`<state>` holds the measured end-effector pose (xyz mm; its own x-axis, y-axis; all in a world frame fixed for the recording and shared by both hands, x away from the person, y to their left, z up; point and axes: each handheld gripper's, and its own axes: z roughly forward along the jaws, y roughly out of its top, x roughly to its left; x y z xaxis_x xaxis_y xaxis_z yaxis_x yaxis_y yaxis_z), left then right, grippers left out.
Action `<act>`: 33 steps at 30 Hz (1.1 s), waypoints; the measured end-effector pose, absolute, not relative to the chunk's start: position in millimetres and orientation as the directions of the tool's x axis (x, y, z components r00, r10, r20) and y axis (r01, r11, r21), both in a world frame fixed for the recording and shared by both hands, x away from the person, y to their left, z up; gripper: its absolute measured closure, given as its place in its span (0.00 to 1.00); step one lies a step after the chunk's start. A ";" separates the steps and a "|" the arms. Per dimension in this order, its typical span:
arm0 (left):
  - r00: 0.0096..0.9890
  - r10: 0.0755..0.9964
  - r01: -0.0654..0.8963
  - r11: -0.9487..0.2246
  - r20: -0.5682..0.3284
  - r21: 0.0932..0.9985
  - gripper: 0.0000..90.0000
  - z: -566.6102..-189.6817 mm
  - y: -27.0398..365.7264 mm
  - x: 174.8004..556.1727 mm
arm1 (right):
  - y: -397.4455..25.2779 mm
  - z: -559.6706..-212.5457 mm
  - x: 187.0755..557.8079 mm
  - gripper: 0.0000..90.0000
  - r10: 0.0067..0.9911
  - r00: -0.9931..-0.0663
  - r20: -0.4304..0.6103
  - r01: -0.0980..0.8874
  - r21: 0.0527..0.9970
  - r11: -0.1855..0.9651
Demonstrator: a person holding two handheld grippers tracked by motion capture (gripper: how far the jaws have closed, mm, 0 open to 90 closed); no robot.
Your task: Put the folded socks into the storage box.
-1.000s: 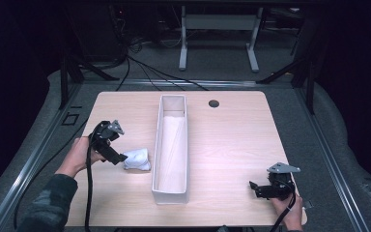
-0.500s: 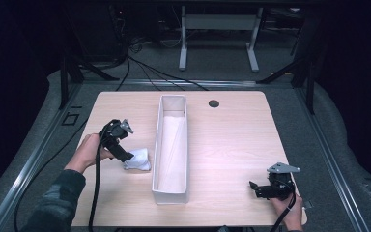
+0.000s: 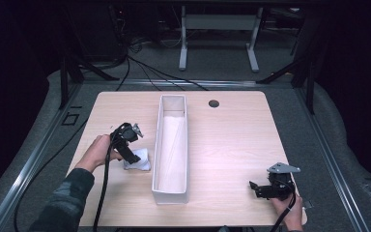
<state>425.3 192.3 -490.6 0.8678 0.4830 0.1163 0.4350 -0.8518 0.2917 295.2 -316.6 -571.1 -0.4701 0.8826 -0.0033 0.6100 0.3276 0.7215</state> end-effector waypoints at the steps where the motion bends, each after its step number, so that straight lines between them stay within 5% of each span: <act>1: 0.871 0.479 0.434 -0.854 0.108 0.286 0.10 -492.1 191.5 425.9 | -316.6 -571.1 295.2 0.03 0.882 -0.470 -0.003 0.610 0.721 0.327; 6: 0.896 0.436 0.409 -0.883 0.079 0.229 0.13 -502.3 185.1 424.4 | -316.6 -571.1 295.2 0.03 0.883 -0.470 -0.003 0.610 0.721 0.328; 33: 0.909 0.396 0.362 -0.904 0.128 0.226 0.26 -528.1 183.8 412.7 | -316.6 -571.1 295.3 0.03 0.882 -0.470 -0.003 0.610 0.721 0.328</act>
<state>412.7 183.8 -528.1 0.9091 0.3963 0.1279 0.3623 -0.9041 0.2265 295.3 -316.6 -571.1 -0.4705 0.8824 -0.0031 0.6099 0.3278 0.7215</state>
